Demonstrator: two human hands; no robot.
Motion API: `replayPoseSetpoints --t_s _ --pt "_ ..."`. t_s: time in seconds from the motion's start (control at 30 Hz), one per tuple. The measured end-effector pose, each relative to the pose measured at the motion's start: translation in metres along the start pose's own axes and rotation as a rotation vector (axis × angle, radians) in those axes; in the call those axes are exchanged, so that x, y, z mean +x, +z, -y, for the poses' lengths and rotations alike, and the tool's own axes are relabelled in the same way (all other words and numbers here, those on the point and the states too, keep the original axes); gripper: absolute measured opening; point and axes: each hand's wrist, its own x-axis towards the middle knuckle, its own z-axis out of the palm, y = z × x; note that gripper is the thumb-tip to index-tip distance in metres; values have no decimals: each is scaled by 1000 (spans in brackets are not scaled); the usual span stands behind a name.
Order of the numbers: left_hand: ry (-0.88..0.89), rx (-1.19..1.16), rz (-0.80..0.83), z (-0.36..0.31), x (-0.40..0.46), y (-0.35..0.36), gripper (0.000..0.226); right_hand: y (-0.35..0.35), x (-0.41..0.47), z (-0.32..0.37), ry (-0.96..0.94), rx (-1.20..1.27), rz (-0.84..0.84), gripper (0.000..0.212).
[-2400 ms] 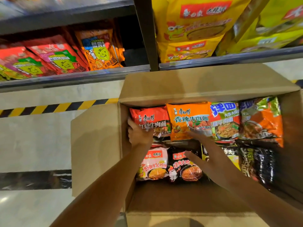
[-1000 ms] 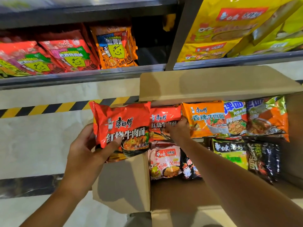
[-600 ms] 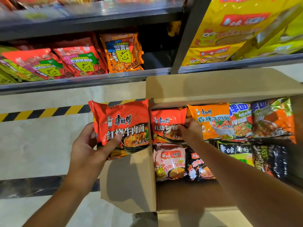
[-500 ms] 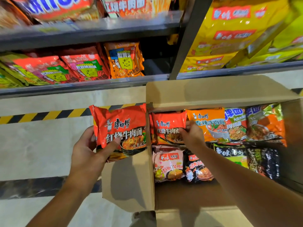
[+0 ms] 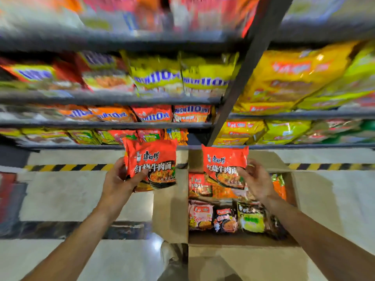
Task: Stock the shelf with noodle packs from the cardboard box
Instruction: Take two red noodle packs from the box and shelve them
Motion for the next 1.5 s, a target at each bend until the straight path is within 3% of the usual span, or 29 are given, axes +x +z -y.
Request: replayPoseSetpoints --t_s 0.17,0.3,0.6,0.9,1.1,1.33,1.5 --pt "113 -41 59 -122 -64 -54 42 -33 -83 142 -162 62 21 16" --pt "230 -93 57 -204 -123 -100 45 -55 -155 236 -290 107 39 21" --pt "412 -185 20 -299 -242 -180 53 -85 -286 371 -525 221 64 20" --pt "551 -263 -94 -315 -361 -219 63 -98 -379 425 -738 215 149 22" --pt "624 -297 -211 -310 -430 -256 46 -78 -417 444 -811 217 252 21" --pt "674 -374 -336 -288 -487 -332 58 -15 -467 480 -863 191 371 22" --pt "724 -383 -408 -274 -504 -400 45 44 -514 503 -913 170 412 23"
